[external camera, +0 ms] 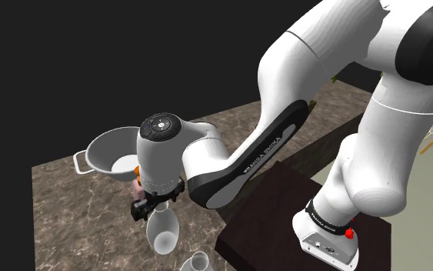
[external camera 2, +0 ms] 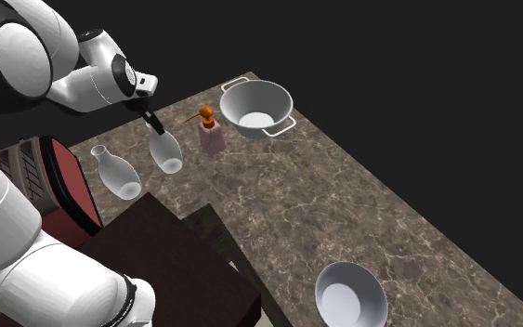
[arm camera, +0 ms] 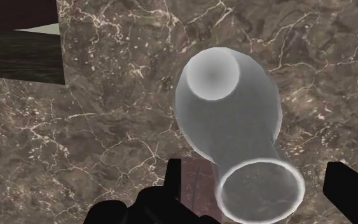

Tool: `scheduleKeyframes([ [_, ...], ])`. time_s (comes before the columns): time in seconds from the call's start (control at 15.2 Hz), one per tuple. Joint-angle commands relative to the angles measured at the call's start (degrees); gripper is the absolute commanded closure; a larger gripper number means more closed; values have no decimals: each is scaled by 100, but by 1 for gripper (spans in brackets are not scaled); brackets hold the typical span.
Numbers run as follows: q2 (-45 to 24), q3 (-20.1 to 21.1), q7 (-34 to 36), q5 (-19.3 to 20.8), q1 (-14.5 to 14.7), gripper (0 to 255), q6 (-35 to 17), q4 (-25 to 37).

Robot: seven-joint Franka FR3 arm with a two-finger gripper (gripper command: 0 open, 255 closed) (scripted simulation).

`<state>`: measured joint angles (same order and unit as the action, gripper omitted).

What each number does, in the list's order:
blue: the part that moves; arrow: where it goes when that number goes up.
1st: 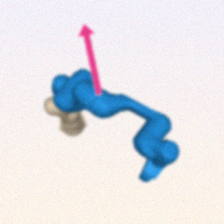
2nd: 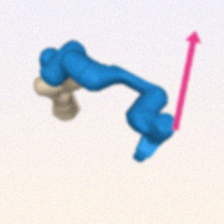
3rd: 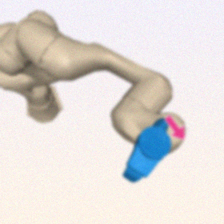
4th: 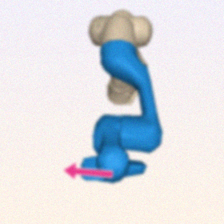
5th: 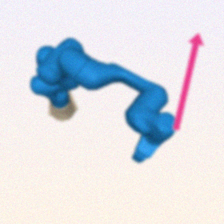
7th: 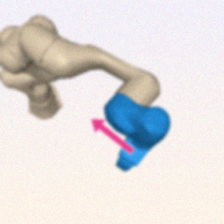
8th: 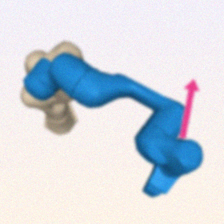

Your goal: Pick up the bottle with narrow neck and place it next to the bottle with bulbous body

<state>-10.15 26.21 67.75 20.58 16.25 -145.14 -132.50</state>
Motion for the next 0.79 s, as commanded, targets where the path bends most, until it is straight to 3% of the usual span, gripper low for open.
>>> scheduleKeyframes([
  [0.0,182,69,-132,-191,-30,0,147,-1],
  [0.2,670,206,-471,-683,-75,0,583,43],
  [0.73,670,197,-471,-683,-66,0,582,42],
])
